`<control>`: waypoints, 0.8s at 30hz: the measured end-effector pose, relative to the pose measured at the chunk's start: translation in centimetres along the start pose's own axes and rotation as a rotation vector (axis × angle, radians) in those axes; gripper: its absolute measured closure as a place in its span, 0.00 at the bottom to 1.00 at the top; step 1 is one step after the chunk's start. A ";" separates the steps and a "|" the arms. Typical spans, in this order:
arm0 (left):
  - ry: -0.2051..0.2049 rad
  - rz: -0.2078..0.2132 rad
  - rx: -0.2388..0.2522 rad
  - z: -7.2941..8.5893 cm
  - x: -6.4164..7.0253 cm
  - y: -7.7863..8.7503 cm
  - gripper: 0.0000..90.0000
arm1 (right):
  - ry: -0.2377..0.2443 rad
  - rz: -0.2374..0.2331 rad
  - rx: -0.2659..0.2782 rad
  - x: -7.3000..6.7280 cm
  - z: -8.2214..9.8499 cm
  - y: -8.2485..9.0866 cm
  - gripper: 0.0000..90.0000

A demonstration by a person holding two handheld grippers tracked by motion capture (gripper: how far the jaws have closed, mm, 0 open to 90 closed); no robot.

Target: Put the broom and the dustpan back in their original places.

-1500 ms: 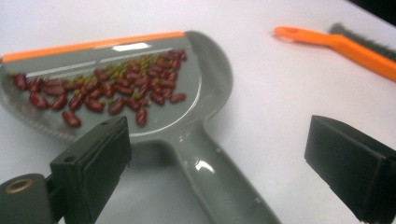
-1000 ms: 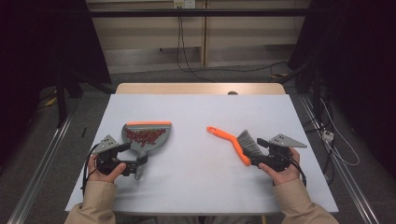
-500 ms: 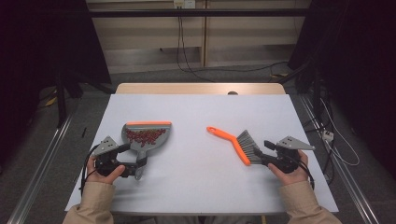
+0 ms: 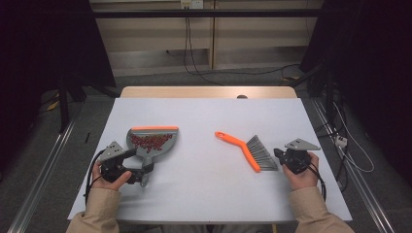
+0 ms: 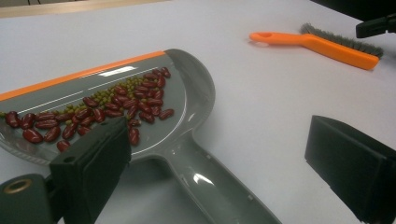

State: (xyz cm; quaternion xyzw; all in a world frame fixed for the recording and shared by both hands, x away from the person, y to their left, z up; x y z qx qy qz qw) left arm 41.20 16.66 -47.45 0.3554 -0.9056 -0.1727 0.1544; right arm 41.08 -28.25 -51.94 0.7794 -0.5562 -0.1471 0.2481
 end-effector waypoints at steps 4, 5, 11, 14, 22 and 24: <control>-0.003 0.003 0.003 0.0 0.0 0.0 0.08 | -0.005 -0.014 -0.032 -0.5 0.5 -0.1 1.00; -0.003 0.001 0.000 0.0 0.0 0.0 0.08 | -0.014 -0.026 -0.037 -0.7 0.6 -0.1 1.00; -0.005 -0.002 0.002 0.0 0.0 0.0 0.08 | -0.025 -0.060 -0.055 -1.6 1.1 0.0 1.00; -0.004 0.000 0.001 0.0 0.0 0.0 0.08 | -0.023 -0.084 -0.052 -2.3 1.2 0.2 1.00; -0.012 0.011 0.013 -0.1 0.1 0.2 0.08 | -0.032 -0.082 0.017 -2.3 0.3 0.9 0.86; -0.013 0.020 0.020 -0.2 0.3 0.2 0.08 | -0.031 -0.086 0.043 -2.3 -0.1 1.1 0.78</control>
Point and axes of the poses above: each handheld gripper's, and its own axes: y roughly backward along the jaws, z roughly out of its underside, x roughly to its right, the point moved 10 cm from there along -y, roughly forward along the jaws, and after that the axes turned 5 degrees about x, right-handed, at the moved point
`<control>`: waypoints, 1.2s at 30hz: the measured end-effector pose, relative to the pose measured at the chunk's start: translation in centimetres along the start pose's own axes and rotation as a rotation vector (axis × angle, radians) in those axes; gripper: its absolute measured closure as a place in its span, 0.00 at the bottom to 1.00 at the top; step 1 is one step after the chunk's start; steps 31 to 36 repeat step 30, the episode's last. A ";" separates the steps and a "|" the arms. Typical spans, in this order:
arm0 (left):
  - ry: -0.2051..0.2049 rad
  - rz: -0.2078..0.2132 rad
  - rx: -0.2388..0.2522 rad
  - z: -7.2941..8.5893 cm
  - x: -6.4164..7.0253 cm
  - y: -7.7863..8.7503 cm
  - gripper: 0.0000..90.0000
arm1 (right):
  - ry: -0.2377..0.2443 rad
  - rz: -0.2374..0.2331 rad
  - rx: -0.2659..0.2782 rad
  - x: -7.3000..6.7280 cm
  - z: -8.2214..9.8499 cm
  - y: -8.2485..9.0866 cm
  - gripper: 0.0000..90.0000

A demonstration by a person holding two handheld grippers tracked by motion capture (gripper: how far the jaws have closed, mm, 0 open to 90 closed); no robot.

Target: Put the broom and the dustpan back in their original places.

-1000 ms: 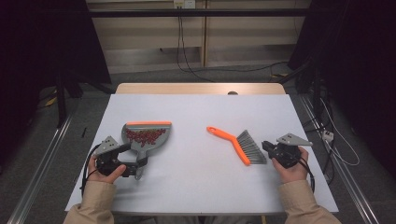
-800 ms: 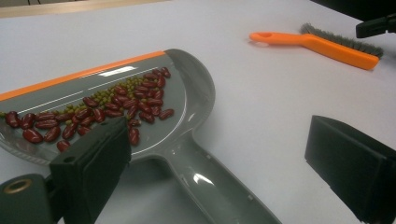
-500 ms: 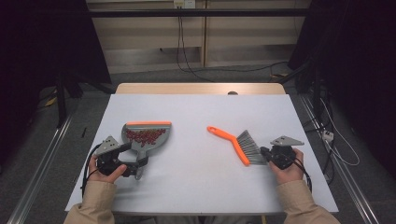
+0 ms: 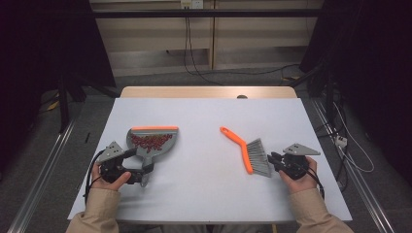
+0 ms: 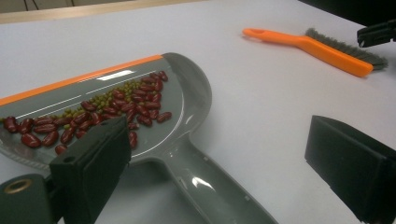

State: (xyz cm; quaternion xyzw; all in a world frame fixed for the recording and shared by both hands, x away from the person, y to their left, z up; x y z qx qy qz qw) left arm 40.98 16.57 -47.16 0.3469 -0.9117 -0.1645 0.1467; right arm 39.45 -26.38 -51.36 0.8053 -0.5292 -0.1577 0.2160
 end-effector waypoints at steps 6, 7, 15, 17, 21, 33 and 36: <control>-0.007 0.017 0.034 -0.4 0.3 0.3 0.07 | -0.018 -0.069 0.081 -0.8 -1.1 1.0 0.58; -0.008 0.019 0.037 -0.4 0.4 0.3 0.07 | -0.013 -0.076 0.084 -1.0 -1.2 1.1 0.54; -0.007 0.023 0.035 -0.2 0.3 0.7 0.07 | -0.003 -0.125 0.070 -1.8 -0.5 1.7 0.38; -0.015 0.027 0.035 -0.1 0.3 0.9 0.07 | -0.006 -0.132 0.069 -1.8 -0.3 1.9 0.36; -0.014 0.034 0.033 0.2 0.5 1.0 0.07 | 0.002 -0.137 0.071 -1.7 0.1 2.2 0.33; -0.019 0.043 0.035 0.3 0.7 1.0 0.07 | 0.010 -0.139 0.064 -1.4 0.6 2.4 0.31; -0.019 0.043 0.035 0.3 0.7 1.0 0.07 | 0.010 -0.139 0.064 -1.4 0.6 2.4 0.31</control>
Point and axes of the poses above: each handheld gripper's, and its own axes: y roughly backward along the jaws, z roughly out of its underside, x roughly to its right, the point moved 10 cm from there along -y, roughly forward along the jaws, and after that the axes turned 5 degrees about x, right-handed, at the moved point
